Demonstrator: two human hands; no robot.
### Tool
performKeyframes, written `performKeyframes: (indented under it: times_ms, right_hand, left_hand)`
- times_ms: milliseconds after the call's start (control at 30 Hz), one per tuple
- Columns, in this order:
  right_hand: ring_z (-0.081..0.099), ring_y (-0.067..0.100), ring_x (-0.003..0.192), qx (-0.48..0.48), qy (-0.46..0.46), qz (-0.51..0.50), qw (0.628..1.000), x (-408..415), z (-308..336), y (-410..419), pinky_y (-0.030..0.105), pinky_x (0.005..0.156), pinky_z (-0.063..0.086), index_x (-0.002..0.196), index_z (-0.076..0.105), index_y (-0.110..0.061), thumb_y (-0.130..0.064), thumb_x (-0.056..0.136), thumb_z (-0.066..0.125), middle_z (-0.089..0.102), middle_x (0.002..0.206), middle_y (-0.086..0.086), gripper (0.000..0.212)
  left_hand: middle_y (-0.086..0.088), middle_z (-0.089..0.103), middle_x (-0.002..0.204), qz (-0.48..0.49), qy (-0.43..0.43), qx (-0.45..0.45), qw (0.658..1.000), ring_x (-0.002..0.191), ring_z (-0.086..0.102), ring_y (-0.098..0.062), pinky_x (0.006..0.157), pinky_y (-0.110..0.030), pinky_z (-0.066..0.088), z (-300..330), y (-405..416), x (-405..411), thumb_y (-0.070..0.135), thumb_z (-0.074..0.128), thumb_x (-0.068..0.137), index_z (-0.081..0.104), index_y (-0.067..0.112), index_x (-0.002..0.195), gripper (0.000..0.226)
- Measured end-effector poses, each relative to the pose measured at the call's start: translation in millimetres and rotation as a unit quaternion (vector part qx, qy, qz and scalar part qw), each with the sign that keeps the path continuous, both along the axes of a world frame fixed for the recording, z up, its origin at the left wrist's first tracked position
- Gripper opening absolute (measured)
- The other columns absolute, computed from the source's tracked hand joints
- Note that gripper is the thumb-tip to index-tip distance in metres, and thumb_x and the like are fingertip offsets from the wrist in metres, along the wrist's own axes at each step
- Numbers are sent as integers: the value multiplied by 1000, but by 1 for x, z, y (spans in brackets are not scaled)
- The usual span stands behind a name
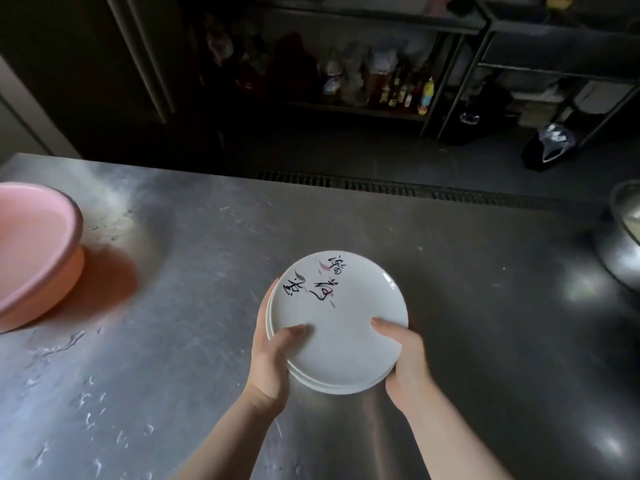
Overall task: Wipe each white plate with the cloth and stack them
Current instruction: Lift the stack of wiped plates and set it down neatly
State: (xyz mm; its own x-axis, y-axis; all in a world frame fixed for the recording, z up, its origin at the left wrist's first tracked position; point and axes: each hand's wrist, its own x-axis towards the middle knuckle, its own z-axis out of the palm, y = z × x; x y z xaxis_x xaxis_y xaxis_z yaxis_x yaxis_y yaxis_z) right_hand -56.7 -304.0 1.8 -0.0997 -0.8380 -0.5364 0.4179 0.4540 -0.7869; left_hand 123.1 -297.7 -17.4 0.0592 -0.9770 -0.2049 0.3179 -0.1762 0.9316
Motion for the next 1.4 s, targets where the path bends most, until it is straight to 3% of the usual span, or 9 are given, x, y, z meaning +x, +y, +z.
performKeyframes:
  times_ms: [167, 300, 400, 567, 733, 1000, 1133, 1267, 1400]
  right_hand:
    - [71, 26, 90, -11, -9, -26, 1000, 10, 16, 23, 31, 68, 52, 110, 68, -9, -18, 52, 70, 74, 100, 11, 59]
    - [71, 24, 84, -35, -19, -28, 999, 18, 48, 42, 28, 62, 53, 103, 71, -9, -17, 52, 69, 74, 96, 10, 51]
    - [71, 24, 85, -57, -11, -29, 998, 20, 77, 65, 28, 64, 52, 108, 69, -10, -17, 52, 69, 74, 97, 9, 57]
    - [72, 22, 81, -72, -4, -37, 997, 22, 105, 117, 21, 54, 52, 111, 68, -10, -18, 52, 69, 75, 96, 8, 60]
    - [72, 21, 79, -67, -3, -38, 997, 18, 110, 173, 19, 51, 51, 114, 66, -9, -18, 50, 69, 74, 96, 8, 65]
    - [71, 25, 90, -57, 0, 54, 997, -3, 97, 270, 28, 65, 52, 114, 67, -13, -21, 51, 69, 74, 100, 7, 63]
    - [72, 24, 86, -45, -8, 121, 992, -7, 88, 322, 24, 58, 52, 113, 67, -14, -22, 51, 69, 75, 98, 6, 62]
    - [72, 25, 85, -18, -30, 195, 980, 7, 73, 369, 29, 64, 52, 114, 66, -13, -21, 51, 70, 74, 99, 9, 63]
    - [69, 32, 96, -14, -53, 263, 963, 37, 55, 411, 32, 66, 56, 121, 62, -15, -26, 57, 65, 71, 108, 13, 65]
  left_hand:
    - [-1, 60, 135, 1, 2, -24, 1000, 124, 57, -23, 101, -50, 46, 24, 15, 9, 31, 69, 58, 47, 32, 140, 85]
    - [-4, 59, 135, -2, -14, -55, 998, 124, 56, -24, 102, -53, 46, 58, 38, 15, 30, 68, 58, 45, 28, 141, 86]
    - [-3, 60, 133, -5, -17, -83, 996, 122, 58, -23, 98, -50, 49, 85, 61, 17, 29, 68, 59, 44, 26, 141, 85]
    - [-1, 65, 126, -15, -2, -113, 993, 116, 62, -22, 87, -39, 52, 112, 107, 18, 30, 68, 58, 52, 28, 133, 77]
    - [-4, 65, 126, -8, 5, -121, 993, 116, 62, -24, 88, -42, 51, 115, 166, 10, 29, 67, 57, 53, 26, 132, 76]
    - [2, 66, 124, 76, -10, -105, 992, 116, 61, -21, 89, -43, 52, 104, 288, -11, 25, 64, 58, 57, 34, 126, 69]
    - [-5, 65, 123, 152, -10, -89, 984, 113, 61, -26, 82, -40, 53, 87, 358, -18, 19, 60, 58, 57, 31, 128, 70]
    - [-3, 67, 115, 215, -15, -68, 974, 101, 64, -19, 68, -30, 55, 73, 423, -6, 10, 54, 62, 59, 35, 124, 67]
    - [-7, 65, 120, 272, -36, -60, 960, 107, 60, -23, 76, -35, 53, 64, 482, 18, 12, 57, 59, 58, 28, 128, 71]
